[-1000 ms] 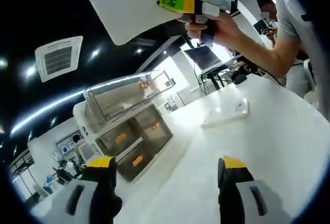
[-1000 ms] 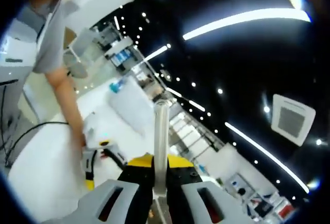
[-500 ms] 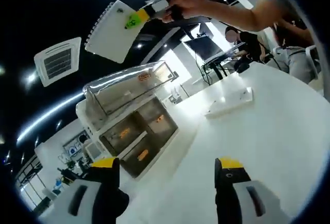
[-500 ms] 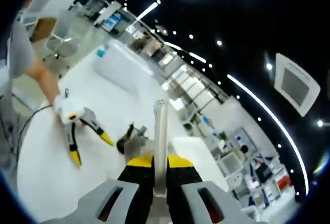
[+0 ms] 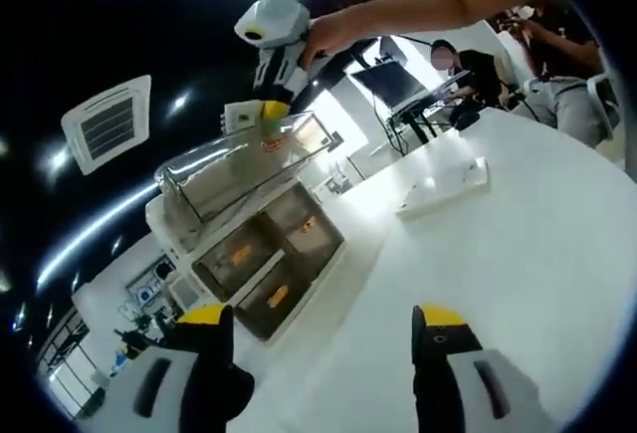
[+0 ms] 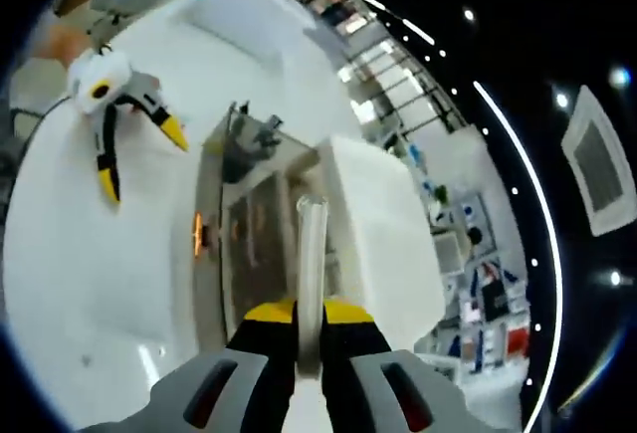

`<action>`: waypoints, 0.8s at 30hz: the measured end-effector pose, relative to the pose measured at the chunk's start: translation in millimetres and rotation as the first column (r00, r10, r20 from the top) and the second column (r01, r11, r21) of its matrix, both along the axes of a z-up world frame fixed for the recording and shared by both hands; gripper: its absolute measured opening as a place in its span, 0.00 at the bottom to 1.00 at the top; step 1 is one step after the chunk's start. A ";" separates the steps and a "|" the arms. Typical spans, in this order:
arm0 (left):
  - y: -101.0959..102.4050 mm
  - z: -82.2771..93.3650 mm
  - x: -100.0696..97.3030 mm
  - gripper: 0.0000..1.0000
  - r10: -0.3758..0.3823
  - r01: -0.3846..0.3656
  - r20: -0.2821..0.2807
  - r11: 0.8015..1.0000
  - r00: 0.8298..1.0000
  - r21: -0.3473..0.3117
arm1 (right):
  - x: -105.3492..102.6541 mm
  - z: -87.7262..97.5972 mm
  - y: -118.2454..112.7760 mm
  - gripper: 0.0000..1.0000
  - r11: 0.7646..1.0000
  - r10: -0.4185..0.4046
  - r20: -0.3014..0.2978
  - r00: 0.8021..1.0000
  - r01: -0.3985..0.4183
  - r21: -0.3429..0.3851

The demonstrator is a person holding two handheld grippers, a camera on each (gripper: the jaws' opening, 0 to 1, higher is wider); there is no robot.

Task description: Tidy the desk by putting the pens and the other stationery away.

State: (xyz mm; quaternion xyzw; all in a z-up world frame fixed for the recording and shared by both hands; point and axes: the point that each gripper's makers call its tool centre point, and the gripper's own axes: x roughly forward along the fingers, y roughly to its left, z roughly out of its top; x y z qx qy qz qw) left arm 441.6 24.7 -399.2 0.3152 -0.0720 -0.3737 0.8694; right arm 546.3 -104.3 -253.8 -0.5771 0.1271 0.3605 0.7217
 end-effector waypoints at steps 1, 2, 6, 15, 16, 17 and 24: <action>0.1 -0.1 0.0 0.72 0.000 0.000 0.000 1.000 1.000 0.001 | 2.2 -1.6 -1.0 0.06 1.000 -0.001 0.007 1.000 0.001 -0.018; 0.8 -0.1 0.4 0.72 0.002 -0.002 0.001 1.000 1.000 0.002 | 6.7 -4.9 -2.5 0.06 0.999 0.000 0.019 1.000 0.001 -0.043; 2.7 -1.8 2.3 0.72 0.008 -0.008 -0.009 1.000 1.000 0.000 | 14.1 -14.8 -7.2 0.06 0.994 -0.001 0.048 0.999 0.006 -0.107; 4.7 -5.1 4.2 0.71 0.016 -0.016 -0.019 1.000 1.000 0.001 | 18.7 -18.5 -7.5 0.06 0.990 0.010 0.054 0.998 -0.002 -0.141; 4.7 -5.1 4.1 0.71 0.016 -0.016 -0.019 1.000 1.000 0.002 | 18.7 -18.5 -7.5 0.07 0.990 0.010 0.053 0.999 -0.003 -0.142; 4.8 -5.2 4.1 0.70 0.016 -0.016 -0.019 1.000 1.000 0.002 | 18.6 -18.5 -7.6 0.08 0.990 0.011 0.053 0.999 -0.004 -0.143; 12.6 -9.2 11.1 0.70 0.025 -0.039 -0.136 0.994 0.990 -0.101 | 13.0 -30.1 -14.0 0.17 0.991 -0.048 -0.112 0.992 0.034 -0.130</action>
